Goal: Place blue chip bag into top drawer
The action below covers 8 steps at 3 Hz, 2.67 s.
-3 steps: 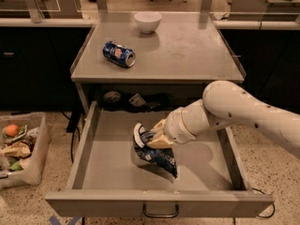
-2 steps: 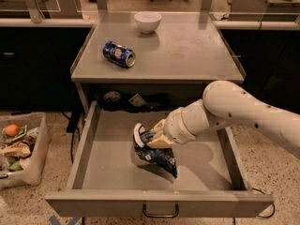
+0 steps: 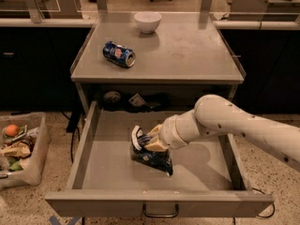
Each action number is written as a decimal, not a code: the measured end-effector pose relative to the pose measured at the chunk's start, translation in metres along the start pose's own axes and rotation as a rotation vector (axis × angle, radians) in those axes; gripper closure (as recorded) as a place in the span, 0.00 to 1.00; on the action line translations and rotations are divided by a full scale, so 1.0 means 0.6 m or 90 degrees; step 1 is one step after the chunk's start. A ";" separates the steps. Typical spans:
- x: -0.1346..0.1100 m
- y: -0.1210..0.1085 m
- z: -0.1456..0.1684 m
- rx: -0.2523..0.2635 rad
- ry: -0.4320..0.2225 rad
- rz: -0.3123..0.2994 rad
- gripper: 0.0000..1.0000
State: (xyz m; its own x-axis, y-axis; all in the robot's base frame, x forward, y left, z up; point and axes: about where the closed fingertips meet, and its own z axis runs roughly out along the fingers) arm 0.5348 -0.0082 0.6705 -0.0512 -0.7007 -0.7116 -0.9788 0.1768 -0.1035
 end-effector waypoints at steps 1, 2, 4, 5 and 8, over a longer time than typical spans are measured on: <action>0.027 0.010 0.019 -0.011 0.032 0.007 1.00; 0.027 0.010 0.019 -0.011 0.033 0.007 1.00; 0.027 0.010 0.019 -0.012 0.033 0.007 0.59; 0.027 0.010 0.019 -0.012 0.033 0.007 0.36; 0.027 0.010 0.019 -0.012 0.033 0.007 0.00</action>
Offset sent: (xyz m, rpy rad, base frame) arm -0.0032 -0.0018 -0.0152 -0.0359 0.0219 -0.0002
